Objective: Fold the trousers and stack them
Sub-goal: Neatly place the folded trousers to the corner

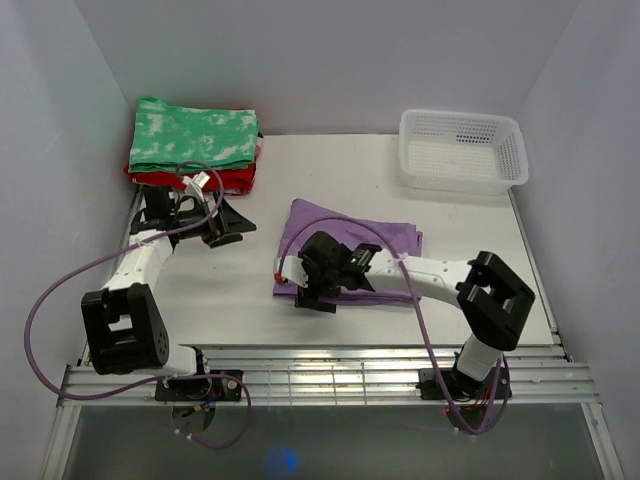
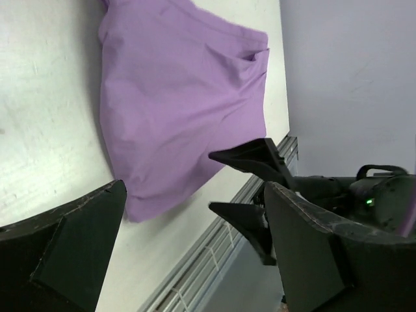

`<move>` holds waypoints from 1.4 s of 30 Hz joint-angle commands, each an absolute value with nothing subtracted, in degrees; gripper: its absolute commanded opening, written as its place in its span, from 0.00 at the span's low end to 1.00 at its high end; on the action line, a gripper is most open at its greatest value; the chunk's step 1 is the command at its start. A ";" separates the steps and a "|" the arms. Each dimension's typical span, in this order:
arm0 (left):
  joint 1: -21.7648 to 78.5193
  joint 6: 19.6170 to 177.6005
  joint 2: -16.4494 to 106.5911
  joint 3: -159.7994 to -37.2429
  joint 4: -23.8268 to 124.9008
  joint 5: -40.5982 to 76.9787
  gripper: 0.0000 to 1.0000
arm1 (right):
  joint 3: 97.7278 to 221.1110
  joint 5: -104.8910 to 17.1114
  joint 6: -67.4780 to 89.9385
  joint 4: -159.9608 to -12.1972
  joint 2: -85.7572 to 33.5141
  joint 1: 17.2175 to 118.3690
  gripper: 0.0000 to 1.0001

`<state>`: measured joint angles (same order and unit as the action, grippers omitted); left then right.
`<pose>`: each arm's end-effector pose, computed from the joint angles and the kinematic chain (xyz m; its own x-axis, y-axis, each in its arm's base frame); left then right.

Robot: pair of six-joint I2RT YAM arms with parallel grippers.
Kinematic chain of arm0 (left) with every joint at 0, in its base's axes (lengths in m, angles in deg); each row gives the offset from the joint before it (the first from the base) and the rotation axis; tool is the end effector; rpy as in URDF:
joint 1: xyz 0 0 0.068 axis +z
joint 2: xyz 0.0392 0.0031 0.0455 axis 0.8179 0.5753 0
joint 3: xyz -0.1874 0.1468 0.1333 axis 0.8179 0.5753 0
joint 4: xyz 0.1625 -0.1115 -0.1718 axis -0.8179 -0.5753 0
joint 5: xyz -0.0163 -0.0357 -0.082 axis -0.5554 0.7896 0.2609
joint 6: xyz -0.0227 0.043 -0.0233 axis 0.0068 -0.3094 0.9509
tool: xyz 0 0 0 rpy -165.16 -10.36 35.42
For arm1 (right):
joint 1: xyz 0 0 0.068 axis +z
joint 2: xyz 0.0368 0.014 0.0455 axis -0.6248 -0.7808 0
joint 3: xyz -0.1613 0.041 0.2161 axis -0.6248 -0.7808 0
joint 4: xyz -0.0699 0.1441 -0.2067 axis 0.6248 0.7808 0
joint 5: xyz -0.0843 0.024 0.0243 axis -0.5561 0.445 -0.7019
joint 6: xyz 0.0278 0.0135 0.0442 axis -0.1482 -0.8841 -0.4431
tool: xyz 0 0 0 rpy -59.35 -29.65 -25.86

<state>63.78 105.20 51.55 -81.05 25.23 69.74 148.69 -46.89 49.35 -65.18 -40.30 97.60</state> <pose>0.2880 0.0139 0.2455 -0.8687 -0.2948 -0.3980 0.2059 0.5158 -0.8316 0.1800 0.3044 0.2182 0.1103 -0.8206 -0.5608 -0.9624 0.0528 -0.2666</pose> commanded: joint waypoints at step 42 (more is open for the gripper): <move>42.57 151.01 72.23 -62.74 74.00 59.50 0.98 | 153.48 -42.74 29.65 -90.63 -47.96 94.65 0.08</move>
